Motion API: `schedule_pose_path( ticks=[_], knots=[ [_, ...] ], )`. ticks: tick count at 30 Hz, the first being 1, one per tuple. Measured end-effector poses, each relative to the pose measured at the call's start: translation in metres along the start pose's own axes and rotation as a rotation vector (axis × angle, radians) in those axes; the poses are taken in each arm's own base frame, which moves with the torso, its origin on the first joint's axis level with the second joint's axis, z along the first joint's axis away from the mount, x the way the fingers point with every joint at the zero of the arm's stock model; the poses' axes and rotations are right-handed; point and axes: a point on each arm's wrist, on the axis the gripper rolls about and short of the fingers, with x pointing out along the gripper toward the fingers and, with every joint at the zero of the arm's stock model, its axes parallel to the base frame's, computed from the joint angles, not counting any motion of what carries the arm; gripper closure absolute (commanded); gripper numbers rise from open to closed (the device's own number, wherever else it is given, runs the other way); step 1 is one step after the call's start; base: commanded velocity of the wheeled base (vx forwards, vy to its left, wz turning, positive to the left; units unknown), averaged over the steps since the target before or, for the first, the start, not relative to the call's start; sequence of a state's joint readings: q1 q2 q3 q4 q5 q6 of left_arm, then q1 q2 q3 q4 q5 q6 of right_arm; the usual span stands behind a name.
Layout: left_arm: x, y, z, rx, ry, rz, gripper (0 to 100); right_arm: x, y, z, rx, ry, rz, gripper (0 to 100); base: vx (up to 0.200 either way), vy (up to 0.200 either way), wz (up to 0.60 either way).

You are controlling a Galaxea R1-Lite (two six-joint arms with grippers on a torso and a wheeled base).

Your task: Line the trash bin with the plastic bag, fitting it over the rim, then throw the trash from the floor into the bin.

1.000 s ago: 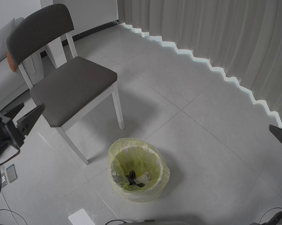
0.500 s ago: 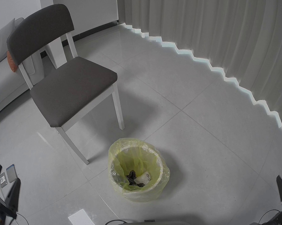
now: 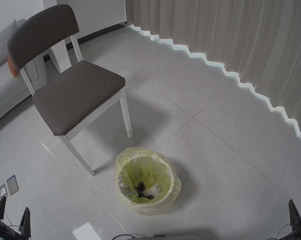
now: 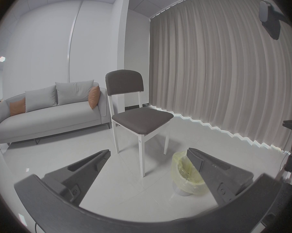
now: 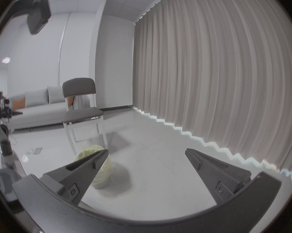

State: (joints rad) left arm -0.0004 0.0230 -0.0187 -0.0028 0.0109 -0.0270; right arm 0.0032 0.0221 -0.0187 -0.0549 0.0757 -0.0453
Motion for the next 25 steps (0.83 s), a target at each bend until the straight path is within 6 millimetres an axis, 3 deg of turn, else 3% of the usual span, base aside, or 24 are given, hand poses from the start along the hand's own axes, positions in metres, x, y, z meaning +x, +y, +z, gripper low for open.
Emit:
schedule_pose_path(
  ticks=[4, 13, 25],
  knots=[
    [-0.0005, 0.0000, -0.0005, 0.010, -0.007, 0.000, 0, -0.0006, -0.0003, -0.0010, -0.065, 0.002, -0.020, 0, 0.000, 0.000, 0.00],
    [-0.0010, -0.0001, -0.0006, 0.029, -0.012, -0.002, 0, -0.0011, -0.0014, -0.0070, 0.051, 0.053, -0.080, 0, 0.000, 0.000, 0.00],
    [-0.0010, -0.0001, -0.0006, 0.029, -0.012, -0.001, 0, -0.0011, -0.0016, -0.0067, 0.056, 0.051, -0.087, 0, 0.000, 0.000, 0.00]
  ],
)
